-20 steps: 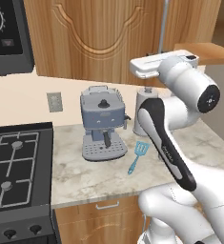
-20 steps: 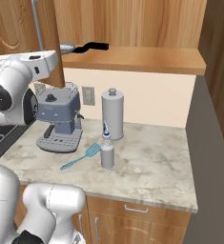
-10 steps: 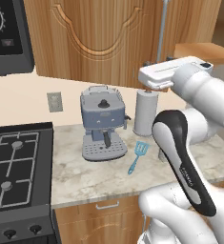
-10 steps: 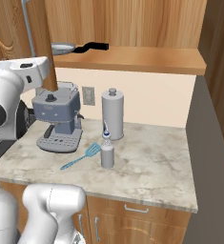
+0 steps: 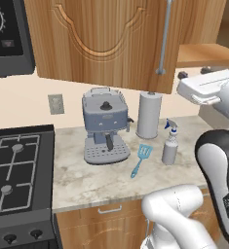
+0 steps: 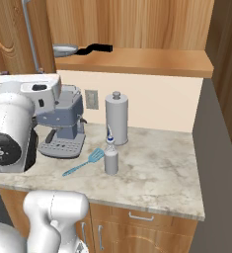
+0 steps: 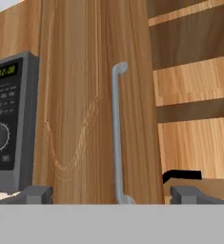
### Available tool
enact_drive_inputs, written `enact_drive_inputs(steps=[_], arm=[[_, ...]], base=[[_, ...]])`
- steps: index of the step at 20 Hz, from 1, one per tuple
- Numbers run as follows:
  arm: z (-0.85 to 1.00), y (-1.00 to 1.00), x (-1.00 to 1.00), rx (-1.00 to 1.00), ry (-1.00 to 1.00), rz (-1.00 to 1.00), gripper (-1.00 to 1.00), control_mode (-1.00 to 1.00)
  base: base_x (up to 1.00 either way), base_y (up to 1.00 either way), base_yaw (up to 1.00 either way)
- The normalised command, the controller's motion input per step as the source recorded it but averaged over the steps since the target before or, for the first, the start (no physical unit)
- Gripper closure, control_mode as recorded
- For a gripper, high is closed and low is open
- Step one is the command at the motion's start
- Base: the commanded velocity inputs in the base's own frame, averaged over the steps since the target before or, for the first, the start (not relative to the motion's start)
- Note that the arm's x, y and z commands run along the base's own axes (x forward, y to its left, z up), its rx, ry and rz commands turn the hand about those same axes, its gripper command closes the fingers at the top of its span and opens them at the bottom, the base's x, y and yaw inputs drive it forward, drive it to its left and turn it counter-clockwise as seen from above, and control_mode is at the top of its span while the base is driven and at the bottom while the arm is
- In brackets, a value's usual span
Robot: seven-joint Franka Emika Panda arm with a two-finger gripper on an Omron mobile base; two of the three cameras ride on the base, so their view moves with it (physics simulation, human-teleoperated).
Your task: Pick the pan from the cabinet and place it on the stove. Then turn on the stove burner for the pan.
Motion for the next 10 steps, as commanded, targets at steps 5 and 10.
enact_drive_inputs(steps=[5,10], arm=[[0.00,-0.68,-0.32,0.05,0.00,0.07,-1.00,-1.00],[0.00,-0.57,0.11,0.05,0.11,0.11,-1.00,-1.00]], base=[[0.00,0.00,0.00],[0.00,0.00,0.00]])
